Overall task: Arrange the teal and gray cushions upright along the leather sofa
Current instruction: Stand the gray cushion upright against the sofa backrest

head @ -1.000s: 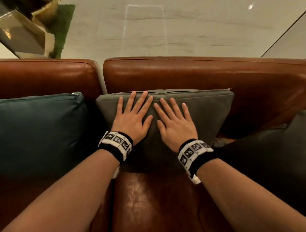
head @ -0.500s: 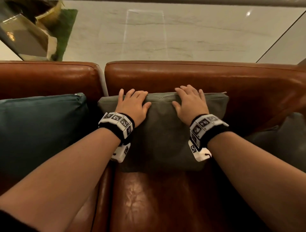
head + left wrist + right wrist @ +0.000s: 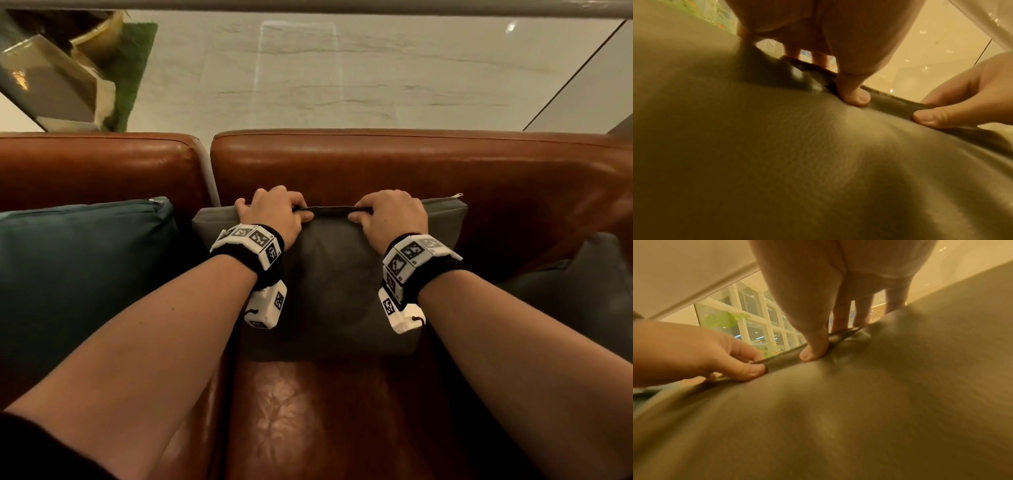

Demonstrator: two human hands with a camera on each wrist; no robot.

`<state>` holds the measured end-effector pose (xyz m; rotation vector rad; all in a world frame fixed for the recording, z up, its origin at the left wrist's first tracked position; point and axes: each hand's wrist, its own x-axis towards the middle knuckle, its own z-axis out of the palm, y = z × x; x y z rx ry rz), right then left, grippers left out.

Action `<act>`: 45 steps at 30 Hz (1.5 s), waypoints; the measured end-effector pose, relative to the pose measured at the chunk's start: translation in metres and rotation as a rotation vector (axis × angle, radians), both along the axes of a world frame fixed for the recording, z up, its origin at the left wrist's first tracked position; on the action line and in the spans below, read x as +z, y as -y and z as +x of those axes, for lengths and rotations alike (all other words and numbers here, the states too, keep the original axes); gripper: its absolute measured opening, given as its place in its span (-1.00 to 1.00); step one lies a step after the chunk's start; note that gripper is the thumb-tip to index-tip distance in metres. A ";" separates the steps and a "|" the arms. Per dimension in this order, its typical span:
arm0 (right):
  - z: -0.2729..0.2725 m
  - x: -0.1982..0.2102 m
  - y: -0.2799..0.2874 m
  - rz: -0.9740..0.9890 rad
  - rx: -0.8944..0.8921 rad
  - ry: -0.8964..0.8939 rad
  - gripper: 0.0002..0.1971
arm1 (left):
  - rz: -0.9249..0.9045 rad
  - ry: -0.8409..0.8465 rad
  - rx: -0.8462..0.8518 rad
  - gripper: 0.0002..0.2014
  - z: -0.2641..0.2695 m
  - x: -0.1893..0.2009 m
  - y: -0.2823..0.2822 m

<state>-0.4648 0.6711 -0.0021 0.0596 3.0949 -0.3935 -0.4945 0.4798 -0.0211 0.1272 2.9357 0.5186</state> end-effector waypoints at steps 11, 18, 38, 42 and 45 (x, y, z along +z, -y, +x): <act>0.030 -0.030 -0.110 0.119 -0.002 0.080 -0.49 | -0.206 0.002 -0.203 -0.59 0.009 -0.020 0.112; 0.029 -0.030 -0.110 -0.208 -0.189 -0.064 -0.62 | 0.093 -0.101 0.094 -0.70 0.007 -0.011 0.100; 0.062 -0.083 -0.134 -0.971 -0.986 -0.072 -0.75 | 0.641 -0.006 0.776 -0.89 0.043 -0.065 0.103; 0.068 -0.079 -0.124 -0.989 -0.968 -0.122 -0.75 | 0.620 -0.073 0.747 -0.89 0.047 -0.065 0.099; 0.077 -0.082 -0.108 -1.107 -0.941 -0.116 -0.86 | 0.667 -0.050 0.732 -0.72 0.061 -0.068 0.097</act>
